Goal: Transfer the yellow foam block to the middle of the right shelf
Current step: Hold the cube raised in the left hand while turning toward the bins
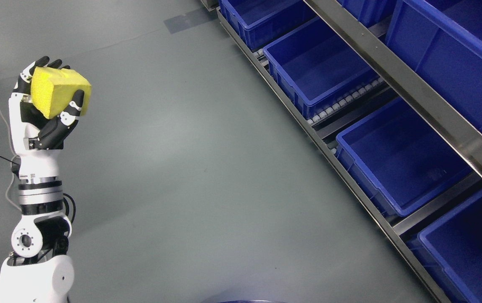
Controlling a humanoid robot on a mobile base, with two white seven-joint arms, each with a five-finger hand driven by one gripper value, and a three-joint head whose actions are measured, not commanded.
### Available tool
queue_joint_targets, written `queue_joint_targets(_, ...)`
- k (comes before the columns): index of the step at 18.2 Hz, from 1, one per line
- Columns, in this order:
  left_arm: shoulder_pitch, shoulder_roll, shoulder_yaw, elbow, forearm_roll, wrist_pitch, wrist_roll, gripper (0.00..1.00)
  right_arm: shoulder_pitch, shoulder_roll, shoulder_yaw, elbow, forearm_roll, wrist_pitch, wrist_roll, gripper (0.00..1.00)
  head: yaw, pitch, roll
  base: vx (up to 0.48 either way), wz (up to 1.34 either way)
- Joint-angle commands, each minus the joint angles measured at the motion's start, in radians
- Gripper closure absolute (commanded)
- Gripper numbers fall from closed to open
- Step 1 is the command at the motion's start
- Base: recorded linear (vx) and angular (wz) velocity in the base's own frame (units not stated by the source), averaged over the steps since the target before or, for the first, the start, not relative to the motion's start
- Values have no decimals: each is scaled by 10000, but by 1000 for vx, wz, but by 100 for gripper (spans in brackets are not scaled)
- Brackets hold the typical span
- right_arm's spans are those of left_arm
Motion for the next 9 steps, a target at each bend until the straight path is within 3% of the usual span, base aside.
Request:
queue_joint_targets(1,-5,78,-21,-16,0,-54,2,67,231,-175,-123,-175,31,-7,4,0,0,0,0,267,-139)
queue_joint_targets(9,-51,93,-52,-31,0,-116,2,67,246,-175,-123,-175,31,-7,4,0,0,0,0,336,-289)
